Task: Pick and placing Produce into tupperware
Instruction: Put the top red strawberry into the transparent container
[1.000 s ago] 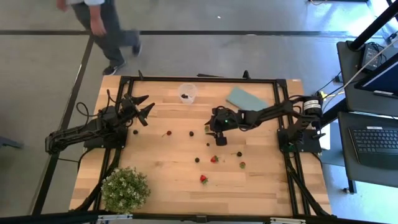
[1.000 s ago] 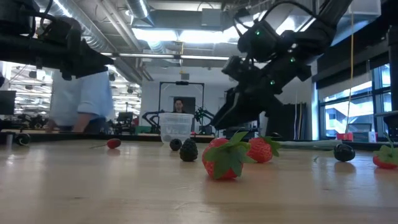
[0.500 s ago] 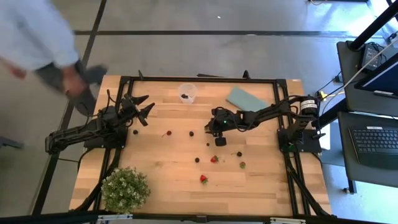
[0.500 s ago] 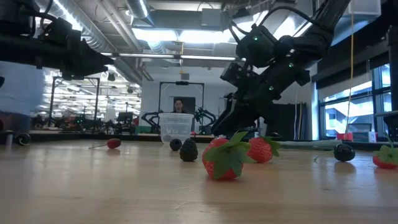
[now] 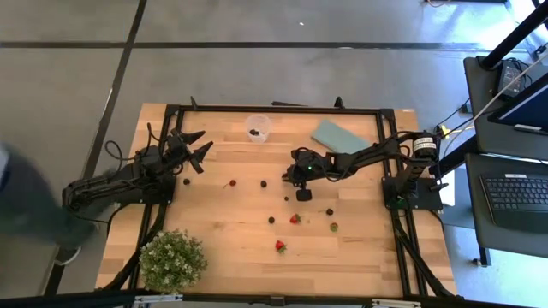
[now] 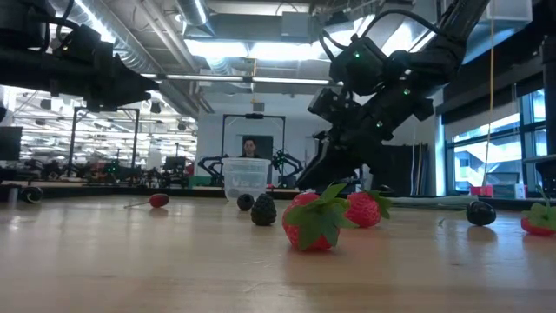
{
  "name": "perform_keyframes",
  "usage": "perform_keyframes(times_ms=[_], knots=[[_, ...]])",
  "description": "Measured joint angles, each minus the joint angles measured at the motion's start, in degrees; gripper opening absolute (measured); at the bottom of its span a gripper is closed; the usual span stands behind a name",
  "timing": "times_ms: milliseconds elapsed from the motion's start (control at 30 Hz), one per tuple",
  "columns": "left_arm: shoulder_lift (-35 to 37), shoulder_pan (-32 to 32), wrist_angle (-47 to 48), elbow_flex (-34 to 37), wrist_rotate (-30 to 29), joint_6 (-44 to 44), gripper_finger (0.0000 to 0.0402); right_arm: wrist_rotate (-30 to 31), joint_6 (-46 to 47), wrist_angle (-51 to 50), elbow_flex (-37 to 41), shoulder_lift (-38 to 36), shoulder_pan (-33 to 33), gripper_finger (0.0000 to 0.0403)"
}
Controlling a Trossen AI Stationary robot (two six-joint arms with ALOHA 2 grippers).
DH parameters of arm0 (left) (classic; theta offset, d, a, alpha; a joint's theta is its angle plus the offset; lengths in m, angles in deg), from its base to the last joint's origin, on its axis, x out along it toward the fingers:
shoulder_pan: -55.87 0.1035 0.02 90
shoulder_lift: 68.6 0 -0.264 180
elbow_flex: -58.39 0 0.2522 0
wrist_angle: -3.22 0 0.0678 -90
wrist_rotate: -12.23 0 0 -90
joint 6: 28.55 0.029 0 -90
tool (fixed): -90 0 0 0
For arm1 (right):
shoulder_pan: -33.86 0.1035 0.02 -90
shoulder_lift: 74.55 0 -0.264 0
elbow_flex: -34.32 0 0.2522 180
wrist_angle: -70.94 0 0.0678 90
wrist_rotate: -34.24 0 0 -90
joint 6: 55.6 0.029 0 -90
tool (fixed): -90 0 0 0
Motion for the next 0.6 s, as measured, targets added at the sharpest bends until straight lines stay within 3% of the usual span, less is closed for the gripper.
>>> perform_keyframes(times_ms=[133, 333, 600], knots=[[0.0, 0.0, 0.0, 0.0, 0.0, 0.0, 0.0247, 0.0, 0.2, 0.1, 0.0, 0.0, 0.0, 0.0011], [0.0, 0.0, 0.0, 0.0, 0.0, 0.0, 0.0247, 2.7, 1.5, -4.4, -4.6, -1.1, -0.5, 0.0006], [0.0, 0.0, 0.0, 0.0, 0.1, 0.0, 0.0247, 2.6, 4.7, -16.1, -25.9, -3.5, -6.6, 0.0003]])
